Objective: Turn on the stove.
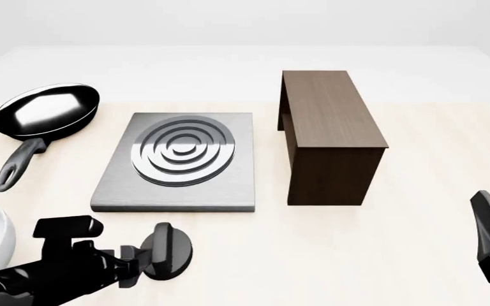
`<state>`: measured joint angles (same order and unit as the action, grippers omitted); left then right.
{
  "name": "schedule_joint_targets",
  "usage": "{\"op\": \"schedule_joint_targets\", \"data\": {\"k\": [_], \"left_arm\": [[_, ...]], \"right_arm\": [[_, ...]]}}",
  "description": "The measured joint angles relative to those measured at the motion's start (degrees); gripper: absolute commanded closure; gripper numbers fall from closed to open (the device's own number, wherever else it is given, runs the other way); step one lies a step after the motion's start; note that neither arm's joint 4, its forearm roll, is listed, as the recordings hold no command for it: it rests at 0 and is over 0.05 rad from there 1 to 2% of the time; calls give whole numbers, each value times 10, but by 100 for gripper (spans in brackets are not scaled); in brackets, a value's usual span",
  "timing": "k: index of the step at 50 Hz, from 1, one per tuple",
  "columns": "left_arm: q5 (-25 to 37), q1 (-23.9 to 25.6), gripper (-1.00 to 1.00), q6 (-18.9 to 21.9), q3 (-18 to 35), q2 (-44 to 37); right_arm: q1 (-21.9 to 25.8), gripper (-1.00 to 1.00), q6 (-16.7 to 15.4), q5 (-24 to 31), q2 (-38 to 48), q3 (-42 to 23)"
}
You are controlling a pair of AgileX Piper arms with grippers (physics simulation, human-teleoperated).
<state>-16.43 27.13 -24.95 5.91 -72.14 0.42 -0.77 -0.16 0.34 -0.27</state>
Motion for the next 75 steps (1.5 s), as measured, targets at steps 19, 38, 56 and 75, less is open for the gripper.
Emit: {"op": "schedule_joint_targets", "data": {"k": [19, 38, 56, 75], "left_arm": [[-29, 28, -100, -25, 1, -30], [-10, 27, -100, -25, 0, -6], [77, -26, -100, 4, -8, 91], [228, -111, -100, 70, 63, 211]], "right_arm": [[0, -100, 0, 0, 0, 0], [0, -100, 0, 0, 0, 0], [0, -100, 0, 0, 0, 0], [0, -100, 0, 0, 0, 0]]}}
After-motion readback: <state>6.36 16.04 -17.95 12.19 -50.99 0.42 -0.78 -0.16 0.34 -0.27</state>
